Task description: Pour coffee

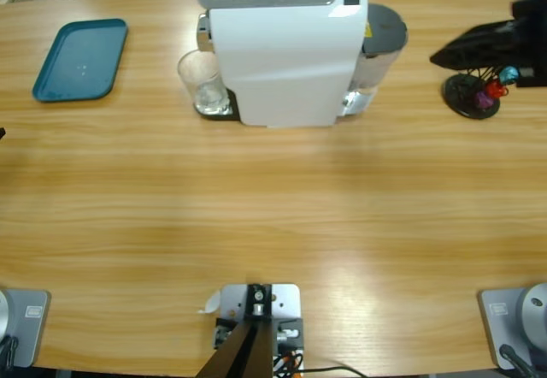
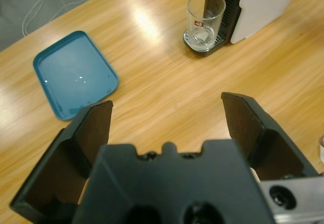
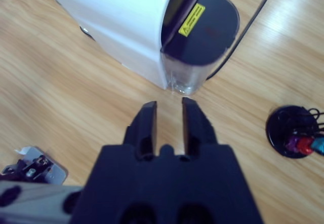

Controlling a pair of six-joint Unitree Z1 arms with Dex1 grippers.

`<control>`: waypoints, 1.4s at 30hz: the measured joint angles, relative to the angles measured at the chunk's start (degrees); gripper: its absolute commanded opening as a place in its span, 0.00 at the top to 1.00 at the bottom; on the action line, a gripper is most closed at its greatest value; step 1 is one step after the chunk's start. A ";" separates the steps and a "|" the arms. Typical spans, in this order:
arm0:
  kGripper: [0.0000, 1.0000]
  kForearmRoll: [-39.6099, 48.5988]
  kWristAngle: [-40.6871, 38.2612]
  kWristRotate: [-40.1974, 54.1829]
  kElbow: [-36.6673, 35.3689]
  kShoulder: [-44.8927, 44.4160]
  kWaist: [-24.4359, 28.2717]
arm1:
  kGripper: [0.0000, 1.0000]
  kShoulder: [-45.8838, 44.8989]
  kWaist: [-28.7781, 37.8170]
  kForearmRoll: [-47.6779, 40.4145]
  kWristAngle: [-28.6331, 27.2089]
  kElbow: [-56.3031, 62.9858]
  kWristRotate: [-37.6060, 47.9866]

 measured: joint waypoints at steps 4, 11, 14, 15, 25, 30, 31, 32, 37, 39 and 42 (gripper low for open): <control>0.08 -0.94 0.57 0.00 0.82 0.00 0.00 | 1.00 3.67 -0.39 0.00 0.01 -2.86 -1.29; 0.08 -2.12 0.62 -0.28 1.63 0.61 0.00 | 1.00 7.13 -1.01 1.06 0.02 -12.14 -1.66; 0.08 -2.58 0.72 -0.66 1.94 0.80 0.00 | 1.00 10.22 -1.16 2.19 0.02 -16.56 -2.17; 0.08 -2.65 0.80 -0.69 2.00 0.85 0.00 | 1.00 11.44 -1.25 2.32 0.03 -17.61 -2.37; 0.07 -3.43 0.87 -0.72 2.34 1.41 0.00 | 1.00 20.08 -1.45 2.51 1.62 -23.31 -2.71; 0.07 -3.59 0.87 -0.72 2.34 1.50 0.00 | 1.00 21.41 -1.65 2.94 1.62 -24.93 -2.71; 0.07 -3.59 0.87 -0.72 2.34 1.50 0.00 | 1.00 21.57 -1.66 3.06 1.62 -24.93 -2.71; 0.07 -3.59 0.87 -0.72 2.34 1.51 0.00 | 1.00 21.69 -1.72 3.10 1.62 -24.93 -2.74; 0.07 -3.59 0.87 -0.72 2.34 1.58 0.00 | 1.00 22.01 -3.42 3.13 1.62 -24.93 -3.21; 0.07 -3.59 0.87 -0.72 2.34 1.60 0.00 | 1.00 22.06 -3.88 3.43 1.62 -24.93 -3.46; 0.07 -3.59 0.87 -0.72 2.35 1.61 0.00 | 1.00 22.07 -4.05 3.88 1.62 -24.93 -3.69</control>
